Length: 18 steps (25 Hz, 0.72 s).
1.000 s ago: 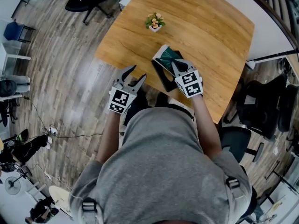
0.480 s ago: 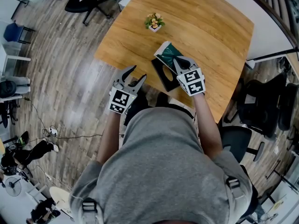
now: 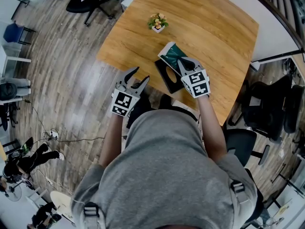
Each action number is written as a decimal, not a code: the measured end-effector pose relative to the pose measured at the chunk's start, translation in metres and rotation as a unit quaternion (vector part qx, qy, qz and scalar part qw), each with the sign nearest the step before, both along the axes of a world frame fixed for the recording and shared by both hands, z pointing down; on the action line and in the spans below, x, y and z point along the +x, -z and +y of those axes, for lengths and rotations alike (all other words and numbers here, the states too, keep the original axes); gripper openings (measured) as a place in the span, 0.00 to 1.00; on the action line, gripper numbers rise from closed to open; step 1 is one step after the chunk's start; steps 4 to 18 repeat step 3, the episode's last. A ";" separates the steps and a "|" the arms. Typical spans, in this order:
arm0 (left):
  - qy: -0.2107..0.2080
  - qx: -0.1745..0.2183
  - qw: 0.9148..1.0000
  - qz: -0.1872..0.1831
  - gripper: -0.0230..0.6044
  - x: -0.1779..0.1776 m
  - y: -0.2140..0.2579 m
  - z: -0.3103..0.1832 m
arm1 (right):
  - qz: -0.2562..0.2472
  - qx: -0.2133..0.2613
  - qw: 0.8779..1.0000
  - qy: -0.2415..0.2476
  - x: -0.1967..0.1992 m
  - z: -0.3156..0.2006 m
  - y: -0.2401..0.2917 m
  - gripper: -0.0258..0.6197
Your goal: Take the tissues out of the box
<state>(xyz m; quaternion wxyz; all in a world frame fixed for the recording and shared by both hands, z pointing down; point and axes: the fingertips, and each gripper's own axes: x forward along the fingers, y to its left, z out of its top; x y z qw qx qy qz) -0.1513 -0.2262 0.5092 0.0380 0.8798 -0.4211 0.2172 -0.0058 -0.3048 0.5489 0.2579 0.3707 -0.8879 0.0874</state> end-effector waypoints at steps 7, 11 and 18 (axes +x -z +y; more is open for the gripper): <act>0.000 0.000 1.000 0.000 0.41 0.000 0.000 0.001 | 0.001 0.001 1.000 0.000 0.001 0.001 0.001 0.05; 0.000 0.000 1.000 0.000 0.41 0.000 0.000 0.001 | 0.001 0.001 1.000 0.000 0.001 0.001 0.001 0.05; 0.000 0.000 1.000 0.000 0.41 0.000 0.000 0.001 | 0.001 0.001 1.000 0.000 0.001 0.001 0.001 0.05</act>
